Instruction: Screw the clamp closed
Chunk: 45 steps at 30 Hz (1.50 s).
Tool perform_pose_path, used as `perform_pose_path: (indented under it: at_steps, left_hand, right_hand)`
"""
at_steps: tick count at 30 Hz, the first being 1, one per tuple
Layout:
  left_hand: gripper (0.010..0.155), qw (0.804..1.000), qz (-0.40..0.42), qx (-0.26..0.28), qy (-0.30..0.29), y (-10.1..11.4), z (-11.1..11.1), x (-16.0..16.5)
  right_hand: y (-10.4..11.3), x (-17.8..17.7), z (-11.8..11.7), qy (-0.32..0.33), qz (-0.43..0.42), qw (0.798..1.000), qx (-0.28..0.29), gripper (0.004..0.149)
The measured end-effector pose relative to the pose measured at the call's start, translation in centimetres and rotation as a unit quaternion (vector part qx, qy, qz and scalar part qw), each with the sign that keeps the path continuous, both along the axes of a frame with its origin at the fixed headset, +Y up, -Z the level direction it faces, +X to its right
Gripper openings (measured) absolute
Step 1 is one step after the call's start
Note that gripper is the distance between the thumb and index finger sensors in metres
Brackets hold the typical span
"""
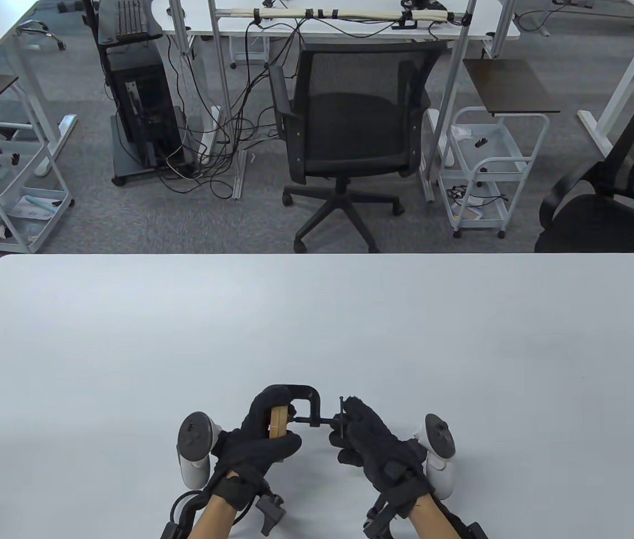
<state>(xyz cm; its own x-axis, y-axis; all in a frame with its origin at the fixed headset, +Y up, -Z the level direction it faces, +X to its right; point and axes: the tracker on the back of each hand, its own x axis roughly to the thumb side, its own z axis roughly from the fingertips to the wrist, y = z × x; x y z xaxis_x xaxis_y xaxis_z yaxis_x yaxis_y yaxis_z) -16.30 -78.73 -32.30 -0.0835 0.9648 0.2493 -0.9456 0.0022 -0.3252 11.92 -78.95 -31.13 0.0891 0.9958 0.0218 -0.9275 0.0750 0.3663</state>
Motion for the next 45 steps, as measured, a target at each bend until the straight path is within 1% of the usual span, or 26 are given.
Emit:
perform_pose_path:
  at_steps: [1,2,3,4,5,8,10,13,16,18,20,21,23,24,26,27,29,31,33,34,36,37,39,42,44,45]
  left_hand:
    - [0.088,1.0,0.008,-0.008,0.002,-0.1,0.0,-0.1]
    - [0.088,1.0,0.018,-0.017,0.003,-0.3,-0.1,-0.2]
    - [0.088,1.0,0.022,-0.021,0.006,-0.4,-0.1,-0.3]
    - [0.088,0.999,0.023,-0.024,0.008,-0.5,-0.2,-0.4]
    - [0.088,0.999,0.023,-0.028,0.009,-0.6,-0.2,-0.4]
    - [0.088,0.999,0.02,-0.032,0.005,-0.7,-0.2,-0.2]
    - [0.089,0.999,0.014,-0.031,0.001,-0.6,-0.2,0.0]
    - [0.089,1.0,-0.004,-0.023,-0.014,-0.4,-0.1,0.6]
    - [0.089,0.999,-0.042,-0.006,-0.029,-0.1,0.2,1.5]
    - [0.088,0.996,-0.077,0.006,-0.038,0.2,0.6,2.4]
    - [0.089,0.993,-0.109,0.021,-0.038,0.4,1.0,3.3]
    - [0.089,0.99,-0.131,0.026,-0.036,0.5,1.3,3.9]
    - [0.088,0.986,-0.151,0.059,-0.03,0.6,1.7,4.6]
    - [0.088,0.985,-0.158,0.062,-0.023,0.6,1.9,4.8]
    - [0.089,0.988,-0.146,0.054,-0.027,0.6,2.0,5.1]
    - [0.089,0.99,-0.131,0.041,-0.023,0.4,2.0,5.2]
    - [0.089,0.993,-0.117,0.016,-0.015,0.1,1.9,5.3]
    - [0.089,0.991,-0.134,0.023,-0.014,0.0,1.9,5.3]
    - [0.089,0.985,-0.163,0.045,-0.019,0.2,2.1,5.5]
    - [0.089,0.984,-0.167,0.052,-0.025,0.2,2.1,5.6]
    - [0.089,0.975,-0.209,0.076,-0.023,0.7,2.4,6.1]
    - [0.089,0.973,-0.215,0.08,-0.019,0.8,2.4,6.3]
    - [0.091,0.971,-0.224,0.068,-0.038,0.7,2.3,6.5]
    - [0.092,0.975,-0.211,0.052,-0.055,0.1,2.0,6.2]
    - [0.093,0.975,-0.21,0.038,-0.065,0.1,1.9,6.0]
    - [0.094,0.974,-0.212,0.04,-0.066,0.2,1.9,6.0]
  right_hand:
    - [0.2,0.1,0.1,-0.03,0.032,0.999,0.028,0.078]
    - [0.6,0.2,0.2,-0.06,0.067,0.994,0.068,0.077]
    - [1.1,0.2,0.2,-0.069,0.1,0.986,0.112,0.076]
    - [1.4,0.3,0.3,-0.07,0.121,0.98,0.138,0.075]
    - [1.8,0.3,0.4,-0.074,0.154,0.969,0.178,0.073]
    - [2.5,0.0,0.8,-0.079,0.213,0.94,0.254,0.071]
    - [2.7,-0.5,0.9,-0.061,0.24,0.928,0.279,0.07]
    - [2.7,-1.3,1.4,-0.042,0.275,0.912,0.302,0.071]
    - [2.8,-1.8,1.6,-0.037,0.31,0.897,0.313,0.071]
    - [2.6,-2.1,1.6,-0.035,0.351,0.887,0.297,0.072]
    - [2.3,-2.4,1.7,-0.033,0.375,0.882,0.282,0.072]
    - [2.1,-2.5,1.6,-0.021,0.383,0.883,0.271,0.072]
    - [1.9,-2.4,1.7,-0.036,0.39,0.882,0.263,0.071]
    - [2.0,-2.3,1.6,-0.042,0.39,0.881,0.264,0.07]
    - [2.4,-1.9,1.5,-0.053,0.375,0.887,0.265,0.066]
    - [2.5,-1.8,1.5,-0.066,0.369,0.887,0.269,0.063]
    - [2.5,-1.8,1.4,-0.068,0.376,0.882,0.276,0.054]
    - [2.2,-1.9,1.3,-0.066,0.39,0.877,0.274,0.053]
    - [1.6,-2.3,1.2,-0.05,0.409,0.873,0.261,0.043]
    - [1.5,-2.4,1.2,-0.045,0.414,0.873,0.255,0.048]
    - [1.3,-2.3,1.2,-0.061,0.408,0.871,0.265,0.045]
    - [1.2,-2.2,1.1,-0.055,0.405,0.877,0.252,0.044]
    - [1.0,-2.1,1.0,-0.056,0.396,0.883,0.244,0.042]
    - [1.0,-2.2,1.0,-0.054,0.398,0.883,0.243,0.042]
    - [1.2,-2.3,1.1,-0.056,0.401,0.88,0.247,0.041]
    - [1.2,-2.3,1.1,-0.059,0.4,0.879,0.251,0.041]
